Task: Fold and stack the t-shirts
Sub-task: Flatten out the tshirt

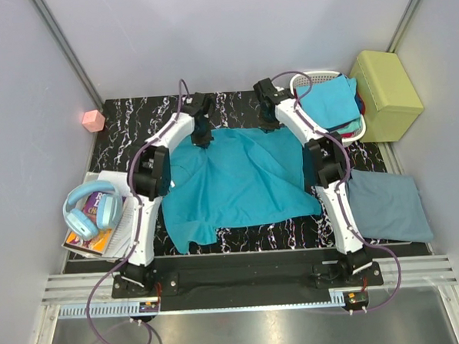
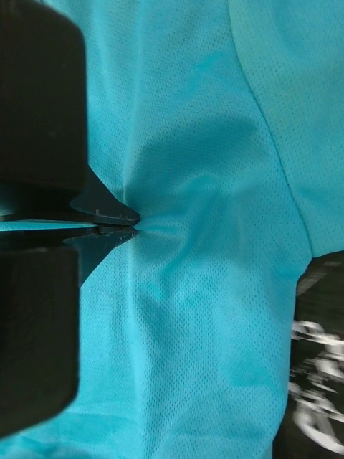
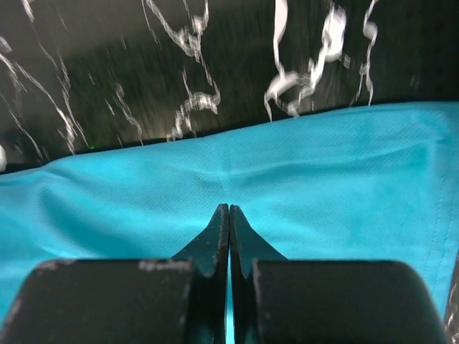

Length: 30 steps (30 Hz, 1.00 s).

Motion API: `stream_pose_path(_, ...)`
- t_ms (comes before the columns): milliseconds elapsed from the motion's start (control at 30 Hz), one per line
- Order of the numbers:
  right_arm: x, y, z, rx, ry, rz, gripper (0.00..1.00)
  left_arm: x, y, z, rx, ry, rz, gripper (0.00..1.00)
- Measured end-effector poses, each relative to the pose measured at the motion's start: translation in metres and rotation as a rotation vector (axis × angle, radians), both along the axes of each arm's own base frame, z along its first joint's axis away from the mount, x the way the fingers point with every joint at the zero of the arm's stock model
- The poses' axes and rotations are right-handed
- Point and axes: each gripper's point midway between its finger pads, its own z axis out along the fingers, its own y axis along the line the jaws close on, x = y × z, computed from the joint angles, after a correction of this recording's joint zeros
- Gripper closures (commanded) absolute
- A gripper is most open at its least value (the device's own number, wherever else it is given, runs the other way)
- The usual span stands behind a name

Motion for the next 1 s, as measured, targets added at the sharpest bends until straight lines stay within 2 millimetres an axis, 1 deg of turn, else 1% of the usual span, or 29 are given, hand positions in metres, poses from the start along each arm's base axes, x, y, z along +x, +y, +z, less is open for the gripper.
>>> stream_pose_path(100, 0.016, -0.004, 0.005, 0.014, -0.027, -0.019, 1.0, 0.017, 0.006, 0.002, -0.012, -0.01, 0.014, 1.0)
stream_pose_path(200, 0.028, -0.015, 0.004, 0.023, -0.039, -0.044, 1.0, 0.031, 0.016, 0.003, -0.029, -0.017, 0.037, 0.97)
stream_pose_path(233, 0.032, -0.02, 0.003, 0.03, -0.038, -0.053, 1.0, 0.036, 0.021, 0.004, -0.037, -0.02, 0.047, 0.94)
stream_pose_path(267, 0.034, -0.024, 0.002, 0.035, -0.037, -0.06, 1.0, 0.043, 0.026, 0.005, -0.045, -0.027, 0.06, 0.82)
stream_pose_path(333, 0.038, -0.034, -0.003, 0.047, -0.028, -0.076, 1.0, 0.054, 0.04, 0.008, -0.06, -0.04, 0.085, 0.74)
stream_pose_path(367, 0.038, -0.038, -0.005, 0.053, -0.021, -0.081, 0.98, 0.058, 0.046, 0.01, -0.07, -0.044, 0.101, 0.71)
stream_pose_path(400, 0.039, -0.042, -0.006, 0.058, -0.015, -0.084, 0.85, 0.061, 0.053, 0.012, -0.078, -0.047, 0.114, 0.65)
stream_pose_path(467, 0.038, -0.047, -0.006, 0.071, -0.005, -0.087, 0.71, 0.064, 0.065, 0.015, -0.088, -0.048, 0.136, 0.59)
stream_pose_path(500, 0.039, -0.046, -0.003, 0.075, -0.009, -0.083, 0.63, 0.064, 0.07, 0.017, -0.089, -0.05, 0.148, 0.49)
stream_pose_path(533, 0.037, -0.046, 0.0, 0.076, -0.011, -0.078, 0.48, 0.063, 0.074, 0.02, -0.087, -0.047, 0.156, 0.43)
stream_pose_path(567, 0.035, -0.043, 0.006, 0.075, -0.015, -0.068, 0.41, 0.061, 0.075, 0.026, -0.085, -0.052, 0.158, 0.38)
stream_pose_path(600, 0.033, -0.038, 0.015, 0.075, -0.026, -0.057, 0.36, 0.057, 0.075, 0.036, -0.08, -0.059, 0.158, 0.23)
stream_pose_path(633, 0.03, -0.033, 0.027, 0.075, -0.042, -0.042, 0.33, 0.052, 0.073, 0.049, -0.076, -0.072, 0.153, 0.18)
stream_pose_path(667, 0.028, -0.027, 0.04, 0.076, -0.061, -0.03, 0.32, 0.049, 0.069, 0.064, -0.075, -0.094, 0.144, 0.14)
stream_pose_path(733, 0.019, -0.011, 0.079, 0.085, -0.119, 0.006, 0.33, 0.041, 0.056, 0.111, -0.091, -0.172, 0.12, 0.08)
stream_pose_path(800, 0.002, 0.009, 0.127, 0.106, -0.196, 0.048, 0.34, 0.023, 0.038, 0.168, -0.12, -0.272, 0.084, 0.06)
stream_pose_path(867, -0.026, 0.026, 0.174, 0.13, -0.261, 0.095, 0.35, -0.005, 0.022, 0.222, -0.147, -0.376, 0.042, 0.04)
stream_pose_path(900, -0.041, 0.033, 0.193, 0.143, -0.292, 0.117, 0.36, -0.025, 0.013, 0.243, -0.156, -0.416, 0.017, 0.03)
stream_pose_path(933, -0.057, 0.038, 0.207, 0.154, -0.311, 0.136, 0.36, -0.041, 0.006, 0.256, -0.161, -0.442, -0.002, 0.01)
stream_pose_path(967, -0.08, 0.043, 0.22, 0.168, -0.329, 0.163, 0.38, -0.067, -0.002, 0.269, -0.168, -0.483, -0.03, 0.01)
stream_pose_path(1000, -0.099, 0.046, 0.226, 0.181, -0.343, 0.18, 0.38, -0.091, -0.009, 0.273, -0.166, -0.492, -0.057, 0.01)
